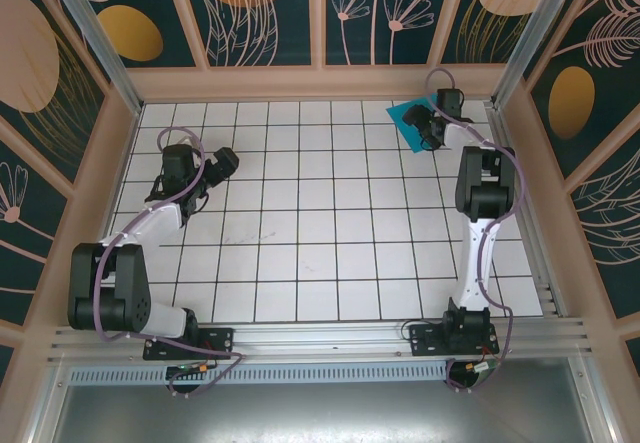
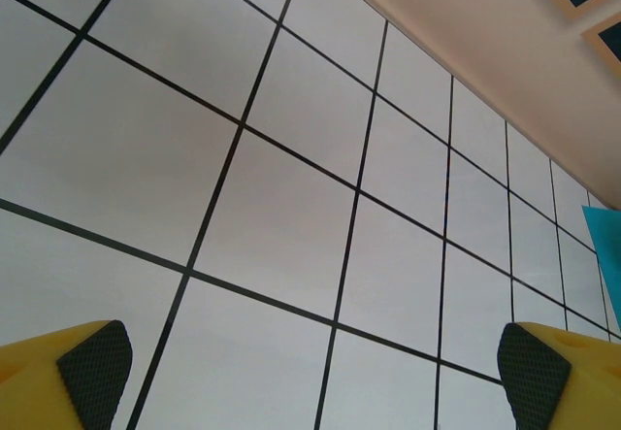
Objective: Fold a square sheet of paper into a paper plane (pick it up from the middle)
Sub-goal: Move the square sheet of paper to the center of the table.
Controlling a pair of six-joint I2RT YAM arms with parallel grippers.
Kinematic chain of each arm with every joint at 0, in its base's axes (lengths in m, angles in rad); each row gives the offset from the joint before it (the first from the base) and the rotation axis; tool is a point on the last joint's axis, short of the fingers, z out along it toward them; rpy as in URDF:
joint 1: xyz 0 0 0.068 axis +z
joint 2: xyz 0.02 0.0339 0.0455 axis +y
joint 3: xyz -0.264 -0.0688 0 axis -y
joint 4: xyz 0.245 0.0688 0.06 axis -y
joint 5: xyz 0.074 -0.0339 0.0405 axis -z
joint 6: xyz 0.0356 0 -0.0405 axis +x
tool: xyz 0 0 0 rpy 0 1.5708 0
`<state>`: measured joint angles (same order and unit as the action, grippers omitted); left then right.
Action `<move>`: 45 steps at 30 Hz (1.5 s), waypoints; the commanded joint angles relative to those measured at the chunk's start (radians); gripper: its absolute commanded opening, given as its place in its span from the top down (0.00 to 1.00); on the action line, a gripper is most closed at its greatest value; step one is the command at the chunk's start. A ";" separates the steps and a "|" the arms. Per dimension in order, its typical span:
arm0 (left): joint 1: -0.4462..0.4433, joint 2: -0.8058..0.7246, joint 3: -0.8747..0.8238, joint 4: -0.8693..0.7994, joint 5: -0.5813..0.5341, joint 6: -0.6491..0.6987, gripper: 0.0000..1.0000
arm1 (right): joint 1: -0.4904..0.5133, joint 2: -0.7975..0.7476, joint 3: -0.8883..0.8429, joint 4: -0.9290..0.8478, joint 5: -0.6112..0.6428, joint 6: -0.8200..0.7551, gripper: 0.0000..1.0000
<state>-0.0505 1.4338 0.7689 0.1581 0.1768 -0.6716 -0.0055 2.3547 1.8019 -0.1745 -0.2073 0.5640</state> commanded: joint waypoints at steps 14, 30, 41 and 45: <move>0.005 -0.011 -0.024 -0.041 0.047 -0.018 0.01 | 0.120 0.001 -0.068 -0.261 0.157 -0.083 0.16; 0.001 -0.022 -0.085 -0.031 0.099 -0.042 0.02 | 0.568 -0.441 -0.766 -0.122 0.185 0.151 0.16; -0.032 -0.042 -0.103 -0.030 0.129 -0.068 0.01 | 0.513 -0.527 -0.611 -0.069 0.280 0.000 0.01; -0.052 -0.055 -0.112 -0.029 0.123 -0.078 0.02 | 0.477 -0.461 -0.536 -0.064 0.354 -0.052 0.01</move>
<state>-0.0898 1.4055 0.6708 0.1265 0.2852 -0.7307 0.4889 1.8435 1.2102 -0.2413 0.0792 0.5758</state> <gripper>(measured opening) 0.986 0.990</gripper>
